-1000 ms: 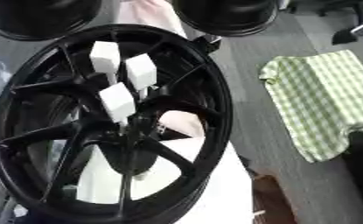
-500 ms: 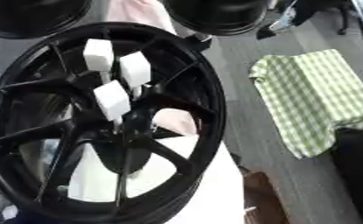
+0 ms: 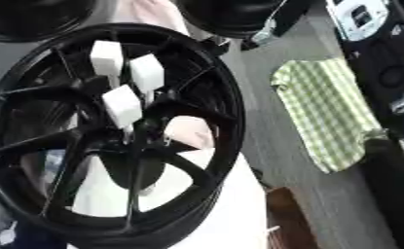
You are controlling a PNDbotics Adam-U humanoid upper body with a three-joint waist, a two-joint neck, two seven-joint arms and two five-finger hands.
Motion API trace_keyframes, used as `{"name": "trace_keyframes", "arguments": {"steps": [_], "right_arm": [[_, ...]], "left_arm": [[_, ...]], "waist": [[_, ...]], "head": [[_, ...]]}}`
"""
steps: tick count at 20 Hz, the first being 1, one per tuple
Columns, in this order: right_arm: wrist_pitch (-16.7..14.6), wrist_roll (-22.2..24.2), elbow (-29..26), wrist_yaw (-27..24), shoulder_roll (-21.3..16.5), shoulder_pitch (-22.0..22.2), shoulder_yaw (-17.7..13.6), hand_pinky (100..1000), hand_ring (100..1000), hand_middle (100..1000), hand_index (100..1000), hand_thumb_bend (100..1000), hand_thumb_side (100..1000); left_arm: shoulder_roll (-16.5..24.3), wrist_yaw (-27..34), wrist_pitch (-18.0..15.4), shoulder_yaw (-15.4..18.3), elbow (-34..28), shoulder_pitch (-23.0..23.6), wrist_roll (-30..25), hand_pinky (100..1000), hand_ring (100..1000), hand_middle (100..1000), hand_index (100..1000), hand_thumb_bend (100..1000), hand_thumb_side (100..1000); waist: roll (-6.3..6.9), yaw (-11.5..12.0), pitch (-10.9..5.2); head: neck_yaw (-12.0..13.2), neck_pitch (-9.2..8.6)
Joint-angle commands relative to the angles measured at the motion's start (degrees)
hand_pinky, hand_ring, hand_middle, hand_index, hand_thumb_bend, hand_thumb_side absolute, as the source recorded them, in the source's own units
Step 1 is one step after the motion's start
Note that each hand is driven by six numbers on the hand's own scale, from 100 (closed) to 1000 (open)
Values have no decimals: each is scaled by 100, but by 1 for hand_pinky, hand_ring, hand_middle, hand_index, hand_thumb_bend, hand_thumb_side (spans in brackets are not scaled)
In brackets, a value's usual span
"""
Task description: Pull the pin out of the wheel hub.
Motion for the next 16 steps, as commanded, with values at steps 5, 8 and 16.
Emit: {"name": "trace_keyframes", "arguments": {"steps": [5,8,16], "right_arm": [[-779,883,-81,408,300,21,-51,777,793,758,825,647,211],[-724,883,-96,469,409,54,-65,772,793,757,829,642,205],[-692,883,-273,187,459,63,169,739,787,758,845,634,208]], "left_arm": [[-22,13,78,-37,-203,-145,-8,635,575,443,717,100,770],[-51,28,110,-44,-237,-166,-9,635,575,443,717,100,770],[-88,32,174,-34,-278,-176,14,635,576,443,717,100,775]], "waist": [[24,106,-132],[3,142,-143],[-4,196,-146]], "head": [[-159,-17],[-228,-41],[-288,-110]]}}
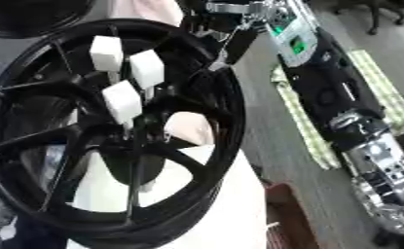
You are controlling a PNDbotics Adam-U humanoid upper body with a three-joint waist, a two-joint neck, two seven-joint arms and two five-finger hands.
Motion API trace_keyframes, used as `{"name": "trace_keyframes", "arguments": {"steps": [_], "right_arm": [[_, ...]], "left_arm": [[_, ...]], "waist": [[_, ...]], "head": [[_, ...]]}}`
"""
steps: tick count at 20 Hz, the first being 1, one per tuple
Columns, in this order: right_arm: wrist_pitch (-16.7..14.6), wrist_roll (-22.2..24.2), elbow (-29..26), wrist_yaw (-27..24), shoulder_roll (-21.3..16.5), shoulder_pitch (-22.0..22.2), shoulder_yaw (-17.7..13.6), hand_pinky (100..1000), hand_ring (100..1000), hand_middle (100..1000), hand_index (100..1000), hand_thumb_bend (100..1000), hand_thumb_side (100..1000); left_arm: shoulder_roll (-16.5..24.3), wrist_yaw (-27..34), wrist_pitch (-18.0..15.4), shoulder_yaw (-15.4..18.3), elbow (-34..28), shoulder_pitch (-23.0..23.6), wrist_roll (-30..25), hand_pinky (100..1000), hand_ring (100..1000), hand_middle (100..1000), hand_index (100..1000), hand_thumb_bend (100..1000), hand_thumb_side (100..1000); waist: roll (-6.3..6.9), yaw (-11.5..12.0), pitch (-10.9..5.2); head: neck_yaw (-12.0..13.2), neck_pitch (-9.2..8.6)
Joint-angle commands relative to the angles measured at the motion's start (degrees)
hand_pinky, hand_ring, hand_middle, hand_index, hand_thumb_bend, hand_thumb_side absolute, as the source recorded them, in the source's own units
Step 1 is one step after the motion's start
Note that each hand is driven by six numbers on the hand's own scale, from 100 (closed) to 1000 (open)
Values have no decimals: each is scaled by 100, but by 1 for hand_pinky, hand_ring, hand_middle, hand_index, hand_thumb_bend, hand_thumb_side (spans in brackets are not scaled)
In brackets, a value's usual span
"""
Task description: Pull the pin out of the wheel hub.
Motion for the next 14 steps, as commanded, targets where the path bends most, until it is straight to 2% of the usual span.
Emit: {"name": "trace_keyframes", "arguments": {"steps": [1,6,10,14], "right_arm": [[-746,803,-190,-244,-77,-87,107,733,786,758,847,634,214],[-522,803,-336,-706,-97,-86,344,718,781,753,847,635,226],[-105,803,-472,-949,-118,-111,284,707,770,735,829,621,225],[200,796,-516,-979,-122,-114,273,698,760,720,815,616,219]], "left_arm": [[53,24,36,3,-148,-82,13,635,576,443,717,100,774],[24,19,68,6,-168,-90,33,636,576,443,716,100,774],[-5,24,87,-1,-189,-100,38,636,576,443,716,100,775],[-40,33,112,-11,-207,-116,44,635,575,442,715,100,778]], "waist": [[17,16,-144],[13,45,-159],[14,75,-167],[6,120,-169]], "head": [[-36,-60],[-73,-45],[-91,-54],[-116,-32]]}}
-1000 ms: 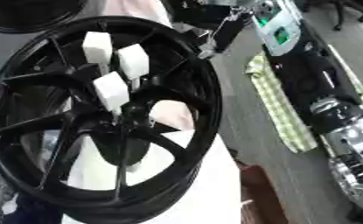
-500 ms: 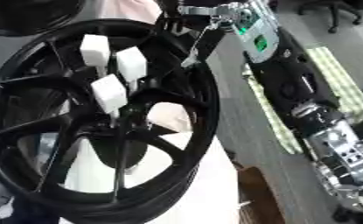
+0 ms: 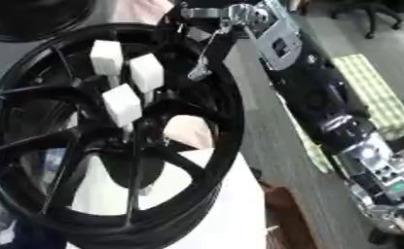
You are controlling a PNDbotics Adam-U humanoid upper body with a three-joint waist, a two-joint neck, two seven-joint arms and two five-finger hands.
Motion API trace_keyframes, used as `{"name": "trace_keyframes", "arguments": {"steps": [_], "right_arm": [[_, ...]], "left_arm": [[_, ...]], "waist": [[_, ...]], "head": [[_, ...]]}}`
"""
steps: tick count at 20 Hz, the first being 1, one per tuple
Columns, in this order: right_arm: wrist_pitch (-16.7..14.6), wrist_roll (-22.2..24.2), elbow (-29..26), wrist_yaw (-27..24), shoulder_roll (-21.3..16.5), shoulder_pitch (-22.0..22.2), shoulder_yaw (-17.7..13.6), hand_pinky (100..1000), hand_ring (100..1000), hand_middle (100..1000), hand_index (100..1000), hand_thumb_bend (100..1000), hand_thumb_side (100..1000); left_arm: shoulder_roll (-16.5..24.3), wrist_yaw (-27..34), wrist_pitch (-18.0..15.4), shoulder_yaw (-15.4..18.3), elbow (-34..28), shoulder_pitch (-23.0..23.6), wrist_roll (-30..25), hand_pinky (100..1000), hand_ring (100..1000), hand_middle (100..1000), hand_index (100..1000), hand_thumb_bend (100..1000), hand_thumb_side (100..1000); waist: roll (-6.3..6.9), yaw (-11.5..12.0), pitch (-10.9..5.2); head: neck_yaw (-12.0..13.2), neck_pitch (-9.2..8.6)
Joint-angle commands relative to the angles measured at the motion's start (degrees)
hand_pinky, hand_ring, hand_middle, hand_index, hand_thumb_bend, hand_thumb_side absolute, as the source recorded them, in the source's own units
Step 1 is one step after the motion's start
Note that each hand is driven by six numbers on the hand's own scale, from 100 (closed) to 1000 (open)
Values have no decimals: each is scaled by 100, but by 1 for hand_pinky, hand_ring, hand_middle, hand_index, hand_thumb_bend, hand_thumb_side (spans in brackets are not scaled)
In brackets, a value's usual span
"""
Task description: Pull the pin out of the wheel hub.
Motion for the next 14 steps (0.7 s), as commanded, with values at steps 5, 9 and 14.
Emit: {"name": "trace_keyframes", "arguments": {"steps": [5,9,14], "right_arm": [[30,278,-113,-105,-124,-113,-55,693,756,713,811,601,208],[145,350,-38,-131,-111,-101,-17,679,746,706,811,595,206],[348,381,-5,-252,-114,-98,43,665,739,699,816,586,202]], "left_arm": [[-40,37,66,-38,-187,-117,3,634,574,441,712,100,778],[-97,30,124,-46,-230,-130,9,635,573,440,711,100,783],[-114,15,168,-48,-253,-130,17,635,573,440,710,100,783]], "waist": [[-1,102,-168],[-21,158,-186],[-42,178,-202]], "head": [[-134,25],[-188,54],[-197,89]]}}
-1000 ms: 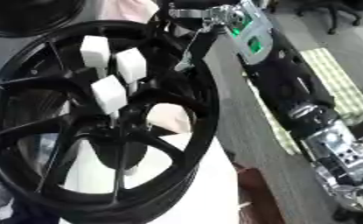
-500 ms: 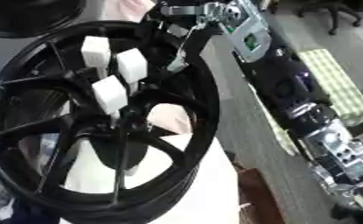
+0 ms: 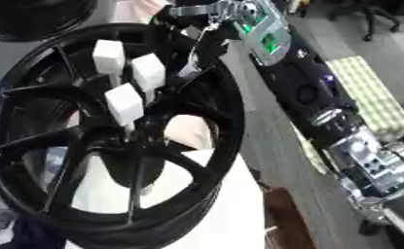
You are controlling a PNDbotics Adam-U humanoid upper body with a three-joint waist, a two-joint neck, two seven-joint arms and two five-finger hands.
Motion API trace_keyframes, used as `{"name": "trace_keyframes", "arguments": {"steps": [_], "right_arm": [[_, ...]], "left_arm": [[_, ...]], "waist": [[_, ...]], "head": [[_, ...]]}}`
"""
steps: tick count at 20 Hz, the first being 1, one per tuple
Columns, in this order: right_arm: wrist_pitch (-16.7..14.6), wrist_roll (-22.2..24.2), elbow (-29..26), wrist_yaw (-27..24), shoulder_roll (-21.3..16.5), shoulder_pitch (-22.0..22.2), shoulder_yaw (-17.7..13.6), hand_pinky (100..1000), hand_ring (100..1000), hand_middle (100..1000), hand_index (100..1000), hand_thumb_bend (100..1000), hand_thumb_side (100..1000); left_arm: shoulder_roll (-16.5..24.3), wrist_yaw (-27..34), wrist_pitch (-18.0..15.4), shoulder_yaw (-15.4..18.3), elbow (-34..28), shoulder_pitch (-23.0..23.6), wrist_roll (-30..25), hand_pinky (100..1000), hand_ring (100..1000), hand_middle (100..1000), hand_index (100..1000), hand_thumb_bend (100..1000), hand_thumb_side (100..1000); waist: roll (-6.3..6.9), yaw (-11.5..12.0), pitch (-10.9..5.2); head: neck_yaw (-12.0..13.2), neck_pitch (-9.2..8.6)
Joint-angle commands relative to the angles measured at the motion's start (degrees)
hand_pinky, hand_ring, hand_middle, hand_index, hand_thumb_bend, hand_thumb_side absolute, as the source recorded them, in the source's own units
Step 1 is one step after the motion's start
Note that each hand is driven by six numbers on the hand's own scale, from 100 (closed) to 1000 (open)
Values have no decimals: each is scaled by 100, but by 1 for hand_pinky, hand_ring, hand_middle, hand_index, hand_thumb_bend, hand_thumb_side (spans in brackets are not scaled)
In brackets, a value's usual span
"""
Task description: Pull the pin out of the wheel hub.
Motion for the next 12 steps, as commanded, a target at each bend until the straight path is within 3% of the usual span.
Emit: {"name": "trace_keyframes", "arguments": {"steps": [1,12], "right_arm": [[72,91,-41,-125,-115,-98,5,661,737,697,817,589,198],[488,15,-118,-12,-105,-76,33,649,724,682,806,588,182]], "left_arm": [[79,0,32,-11,-143,-90,7,634,573,440,710,100,783],[27,3,77,-6,-204,-111,31,633,574,440,709,100,783]], "waist": [[9,14,-142],[-19,74,-151]], "head": [[-29,32],[-64,33]]}}
